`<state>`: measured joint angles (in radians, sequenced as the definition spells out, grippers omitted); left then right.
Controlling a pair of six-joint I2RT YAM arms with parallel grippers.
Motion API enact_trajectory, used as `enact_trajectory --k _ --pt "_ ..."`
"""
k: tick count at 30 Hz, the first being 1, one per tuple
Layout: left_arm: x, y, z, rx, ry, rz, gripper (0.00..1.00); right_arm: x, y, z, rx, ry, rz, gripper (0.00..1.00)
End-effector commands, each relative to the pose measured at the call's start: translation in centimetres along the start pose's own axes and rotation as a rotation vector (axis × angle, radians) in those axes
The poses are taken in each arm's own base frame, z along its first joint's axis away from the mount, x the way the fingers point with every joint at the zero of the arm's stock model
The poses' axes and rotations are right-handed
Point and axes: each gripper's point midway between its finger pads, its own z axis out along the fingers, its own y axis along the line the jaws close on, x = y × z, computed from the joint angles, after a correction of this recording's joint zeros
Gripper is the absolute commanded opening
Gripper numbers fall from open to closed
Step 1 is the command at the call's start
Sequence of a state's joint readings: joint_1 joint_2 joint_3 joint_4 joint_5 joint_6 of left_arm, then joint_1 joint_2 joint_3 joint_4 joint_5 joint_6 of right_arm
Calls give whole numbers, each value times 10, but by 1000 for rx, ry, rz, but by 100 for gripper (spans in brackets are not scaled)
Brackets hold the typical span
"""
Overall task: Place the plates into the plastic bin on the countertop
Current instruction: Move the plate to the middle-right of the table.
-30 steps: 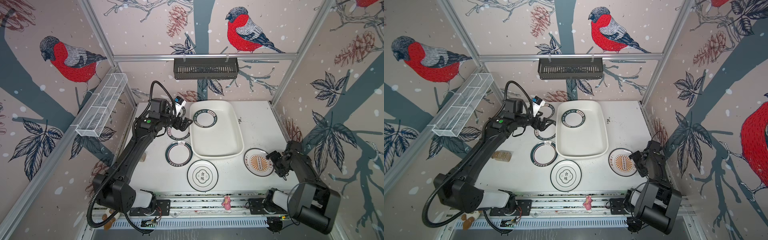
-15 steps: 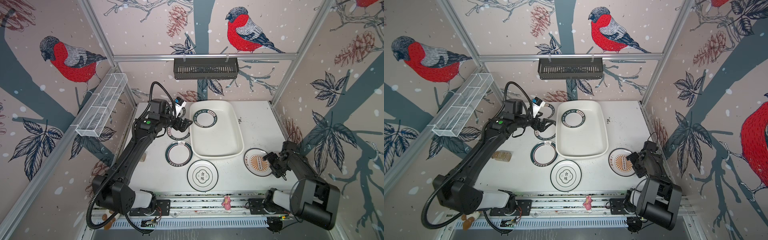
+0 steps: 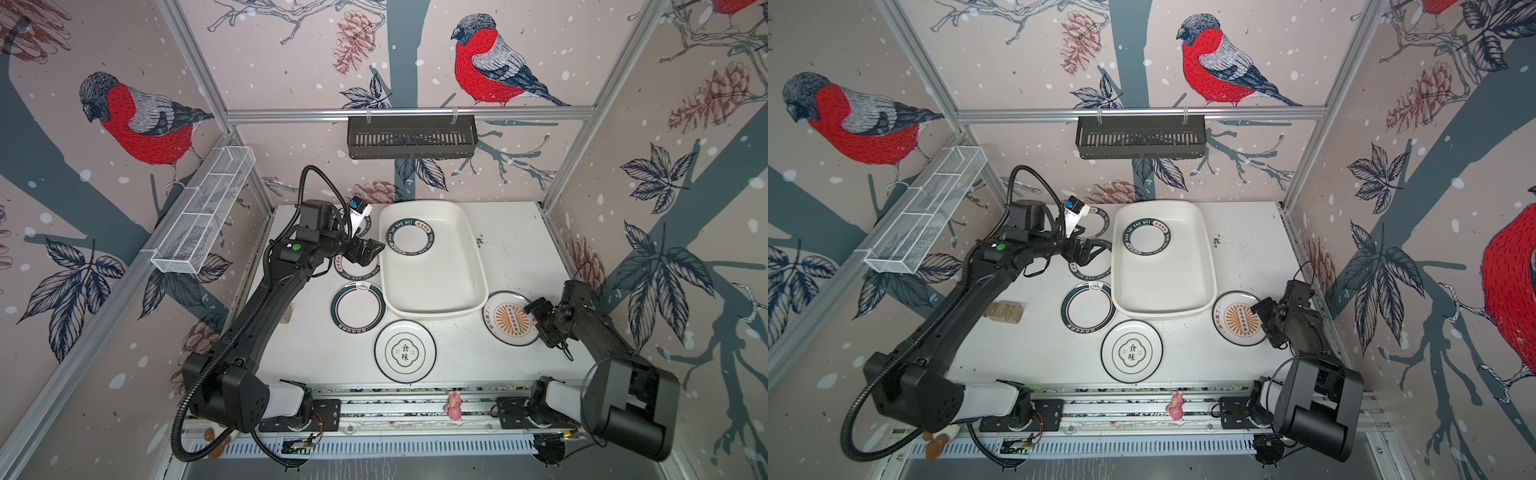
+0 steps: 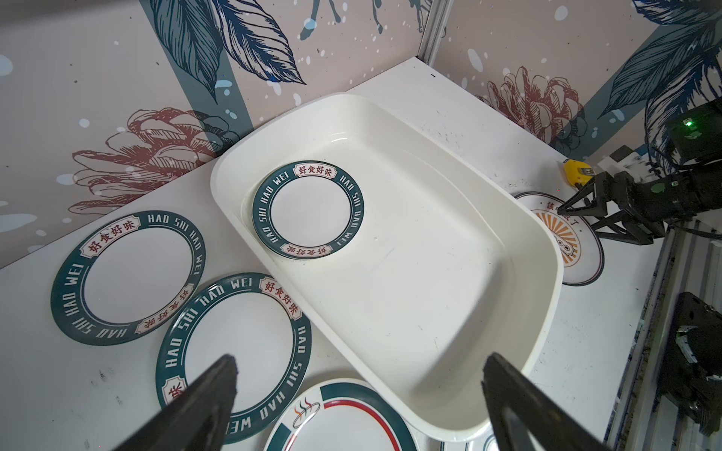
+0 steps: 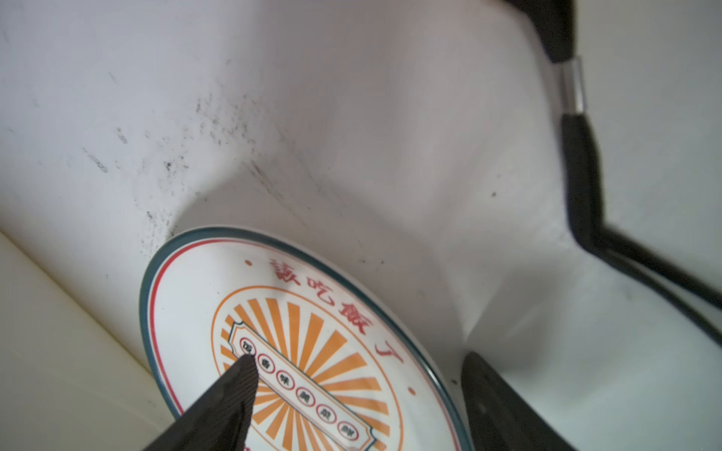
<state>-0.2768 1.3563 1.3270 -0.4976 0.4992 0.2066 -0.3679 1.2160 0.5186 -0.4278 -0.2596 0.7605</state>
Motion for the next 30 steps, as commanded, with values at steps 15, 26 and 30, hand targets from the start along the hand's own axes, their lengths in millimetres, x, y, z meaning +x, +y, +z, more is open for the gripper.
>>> enact_trajectory --k 15,26,30 --pt "-11 -5 -3 26 -42 10 97 25 -21 7 23 39 31 74" --pt "-14 -9 -4 48 -52 2 97 27 -17 0 -8 13 37 74" --pt "-14 -10 -3 54 -59 5 97 33 -20 -3 3 15 42 74"
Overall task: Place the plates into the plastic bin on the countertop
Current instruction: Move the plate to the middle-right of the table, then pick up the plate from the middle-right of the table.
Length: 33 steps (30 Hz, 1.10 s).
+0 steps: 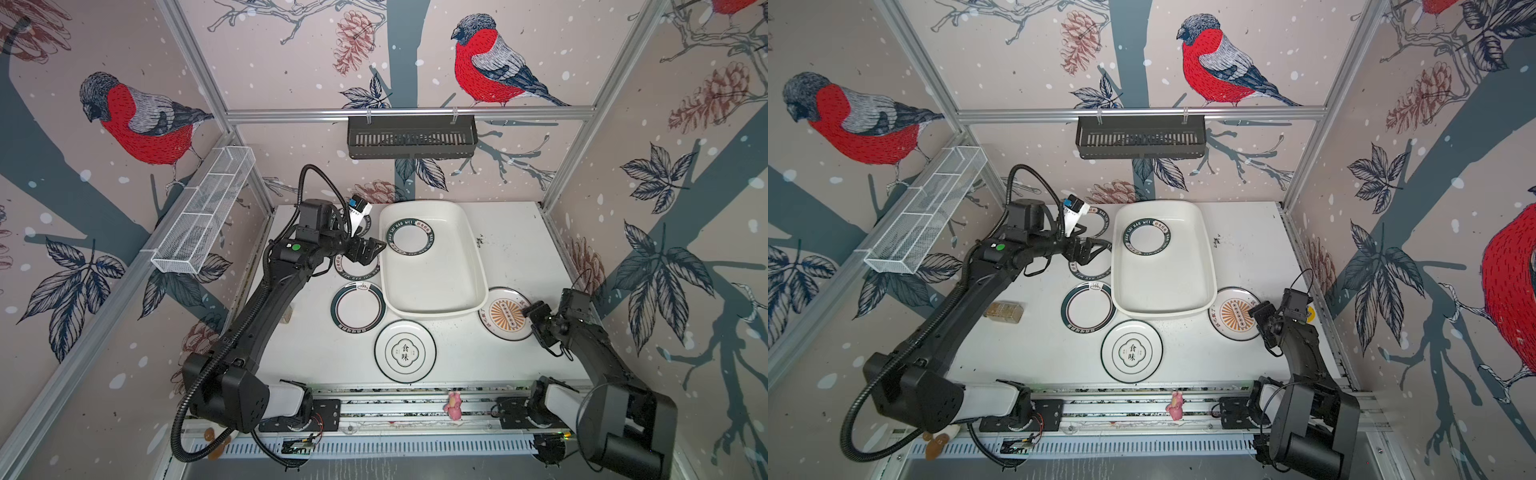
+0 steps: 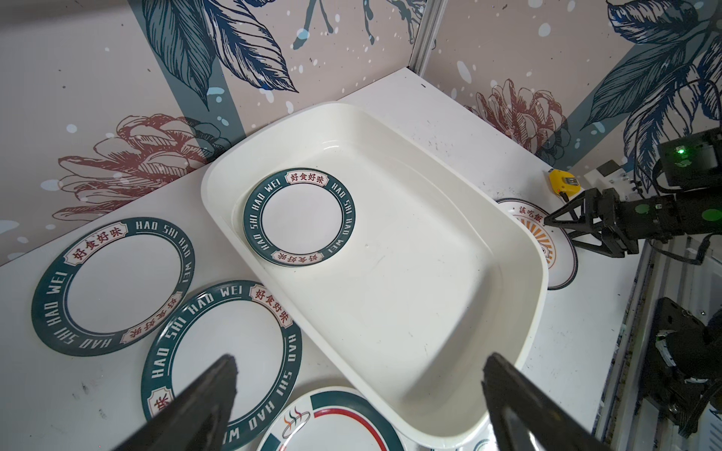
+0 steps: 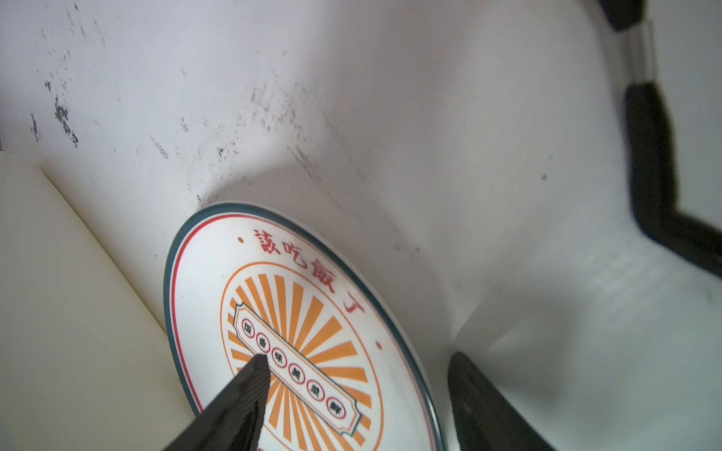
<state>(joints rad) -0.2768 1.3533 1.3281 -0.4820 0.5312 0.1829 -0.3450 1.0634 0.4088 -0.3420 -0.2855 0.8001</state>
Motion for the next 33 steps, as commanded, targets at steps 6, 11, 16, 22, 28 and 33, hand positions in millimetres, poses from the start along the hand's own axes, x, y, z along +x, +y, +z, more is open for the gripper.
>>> enact_trajectory --k 6,11,16,22,28,33 --pt "-7 -7 0 38 -39 28 97 40 -27 -7 104 109 76 74" --pt "-4 -10 -2 42 -46 49 97 53 -28 -5 81 130 103 72" --pt "-1 -12 -3 48 -49 61 97 65 -31 -2 76 144 127 70" --pt "-5 -16 -6 61 -78 66 97 74 -38 0 79 152 153 68" --pt "-3 -18 -7 66 -84 68 97 72 -37 -3 75 131 160 65" --pt "-1 -19 -7 69 -85 64 97 73 -38 -1 65 127 169 61"
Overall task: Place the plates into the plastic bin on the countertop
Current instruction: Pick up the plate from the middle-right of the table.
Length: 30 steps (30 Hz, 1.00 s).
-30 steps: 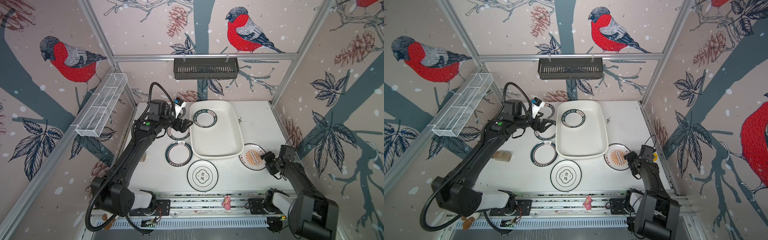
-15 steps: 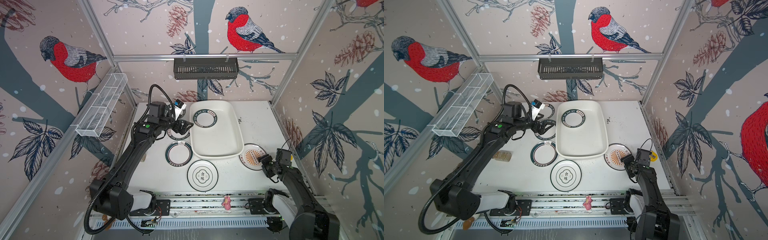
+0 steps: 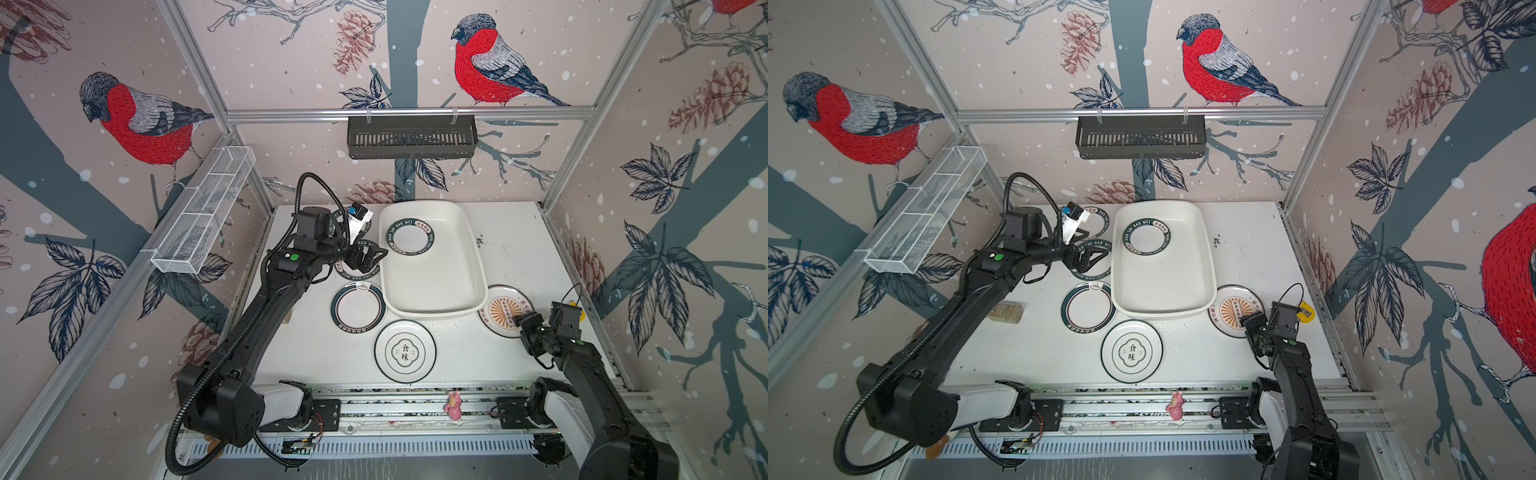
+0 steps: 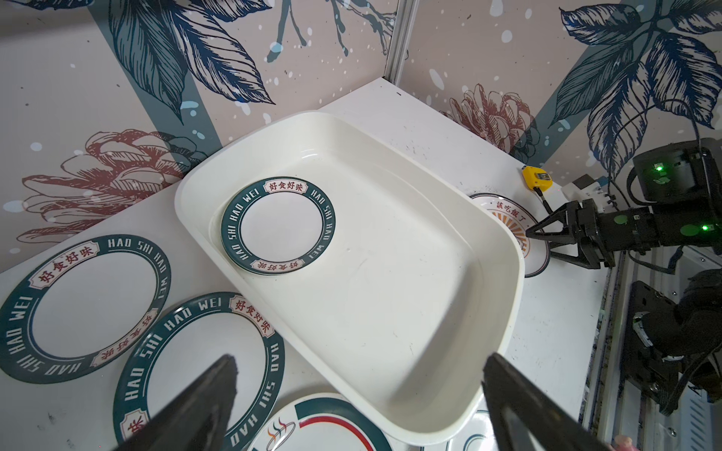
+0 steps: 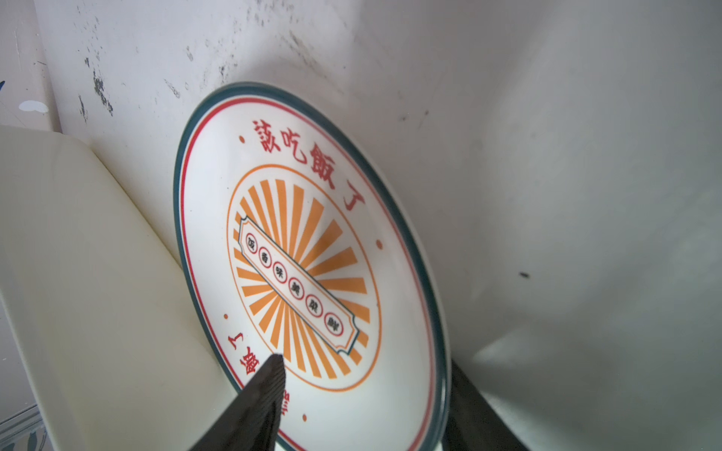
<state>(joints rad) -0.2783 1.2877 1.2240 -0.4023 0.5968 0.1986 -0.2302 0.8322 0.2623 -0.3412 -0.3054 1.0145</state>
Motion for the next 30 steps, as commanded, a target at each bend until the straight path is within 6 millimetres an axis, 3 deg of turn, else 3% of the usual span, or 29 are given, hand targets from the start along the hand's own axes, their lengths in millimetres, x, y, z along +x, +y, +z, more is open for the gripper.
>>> enact_trajectory --k 1,23,30 --pt "-9 -3 -2 10 -38 25 97 27 -42 0 156 91 83 61" --pt "-8 1 4 12 -49 16 97 24 -40 7 92 52 115 43" --pt "-8 2 6 13 -52 13 97 25 -41 10 75 53 127 34"
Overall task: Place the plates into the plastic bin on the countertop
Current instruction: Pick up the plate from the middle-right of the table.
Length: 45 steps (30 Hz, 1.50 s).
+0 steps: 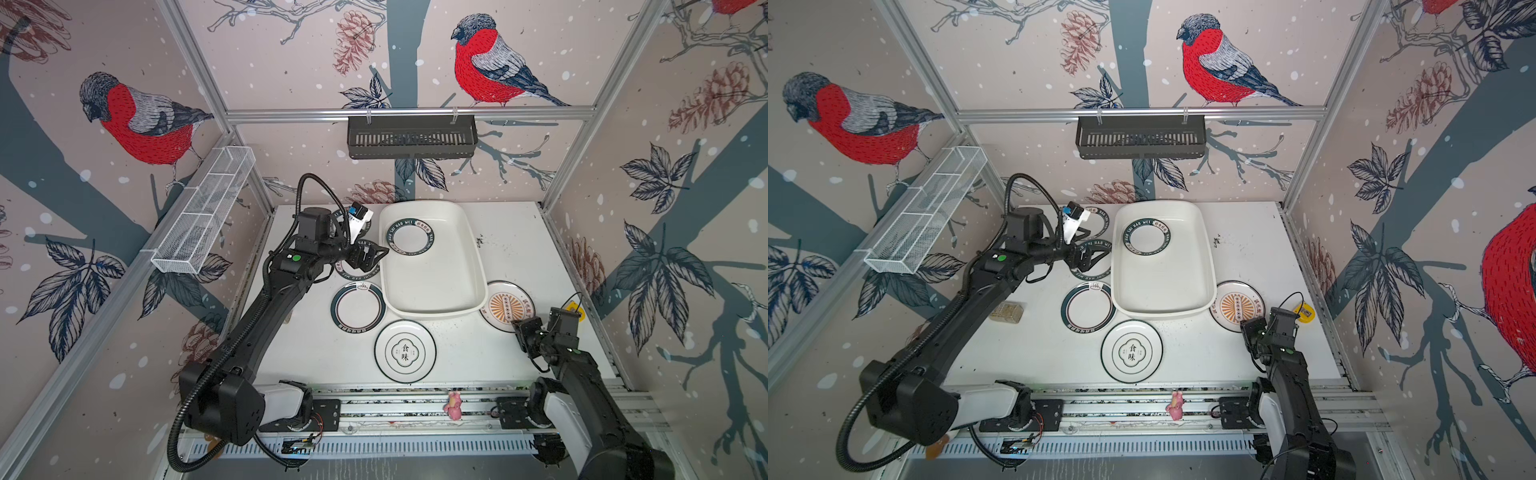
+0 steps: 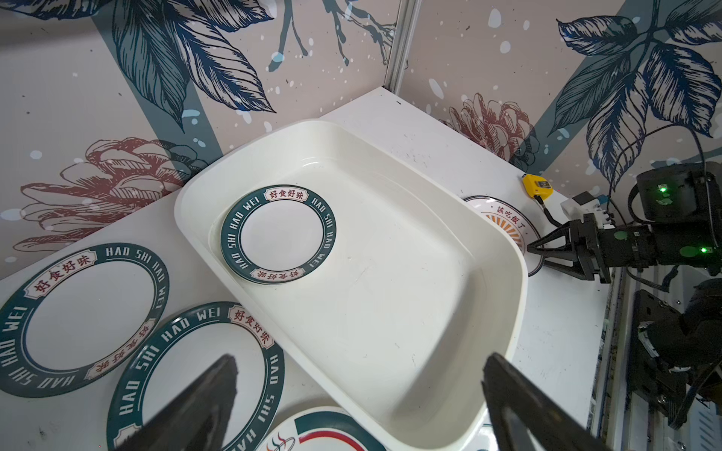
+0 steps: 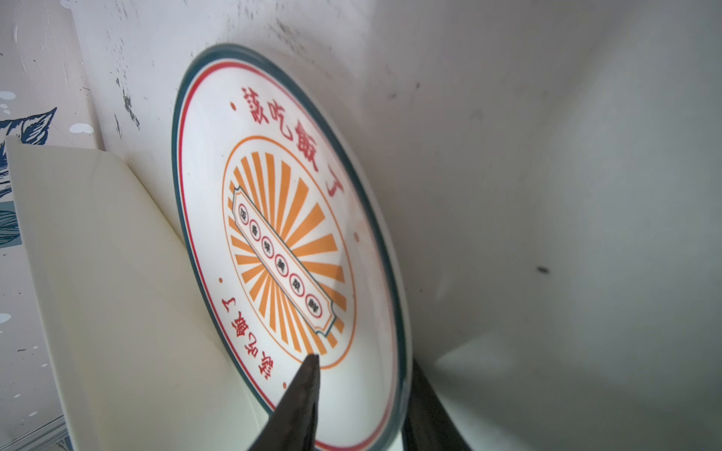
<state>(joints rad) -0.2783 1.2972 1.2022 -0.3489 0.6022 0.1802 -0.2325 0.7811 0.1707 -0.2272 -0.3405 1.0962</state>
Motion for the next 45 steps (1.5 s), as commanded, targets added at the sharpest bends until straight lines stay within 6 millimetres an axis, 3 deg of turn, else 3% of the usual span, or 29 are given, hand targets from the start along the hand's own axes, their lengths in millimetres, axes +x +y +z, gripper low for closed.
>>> enact_trajectory --k 1,19,45 --pt "-8 -1 0 12 -33 19 97 18 -41 0 155 55 67 33" --pt "-11 -3 0 18 -42 20 97 15 -35 0 85 30 83 16" --pt "-25 -6 -4 21 -62 34 97 -14 16 -18 -90 -77 58 7"
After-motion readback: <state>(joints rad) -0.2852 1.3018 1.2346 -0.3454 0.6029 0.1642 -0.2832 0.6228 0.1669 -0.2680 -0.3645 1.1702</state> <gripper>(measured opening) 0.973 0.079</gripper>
